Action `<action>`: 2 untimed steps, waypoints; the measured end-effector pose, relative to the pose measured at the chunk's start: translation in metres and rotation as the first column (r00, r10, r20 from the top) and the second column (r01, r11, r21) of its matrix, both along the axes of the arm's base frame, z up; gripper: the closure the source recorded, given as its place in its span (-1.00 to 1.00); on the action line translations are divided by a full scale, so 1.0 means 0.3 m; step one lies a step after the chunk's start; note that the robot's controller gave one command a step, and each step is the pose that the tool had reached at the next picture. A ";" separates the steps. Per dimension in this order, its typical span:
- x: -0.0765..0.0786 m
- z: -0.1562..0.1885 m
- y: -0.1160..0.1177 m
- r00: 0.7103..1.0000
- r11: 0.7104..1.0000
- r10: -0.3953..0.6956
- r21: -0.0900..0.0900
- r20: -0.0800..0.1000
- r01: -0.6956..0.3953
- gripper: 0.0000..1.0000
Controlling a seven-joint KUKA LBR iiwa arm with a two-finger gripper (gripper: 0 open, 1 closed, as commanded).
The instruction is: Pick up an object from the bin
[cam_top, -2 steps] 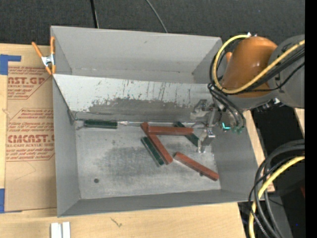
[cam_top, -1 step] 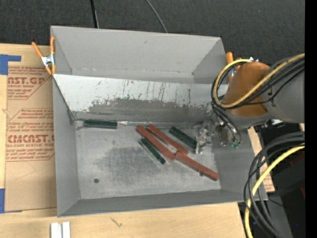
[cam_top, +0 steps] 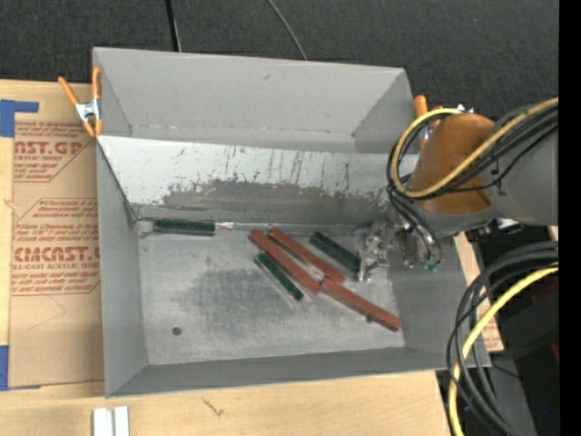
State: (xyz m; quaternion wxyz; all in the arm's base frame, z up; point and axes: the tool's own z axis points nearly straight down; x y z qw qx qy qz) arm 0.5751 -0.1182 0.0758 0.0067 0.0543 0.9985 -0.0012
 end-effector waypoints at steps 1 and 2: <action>-0.002 0.006 0.000 1.000 1.000 -0.001 0.001 -0.006 0.001 1.00; 0.000 0.093 0.014 0.999 0.999 0.049 0.001 -0.007 -0.049 1.00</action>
Offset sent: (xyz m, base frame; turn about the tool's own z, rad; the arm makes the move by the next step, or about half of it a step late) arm -0.0018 0.0179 -0.0058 -0.1725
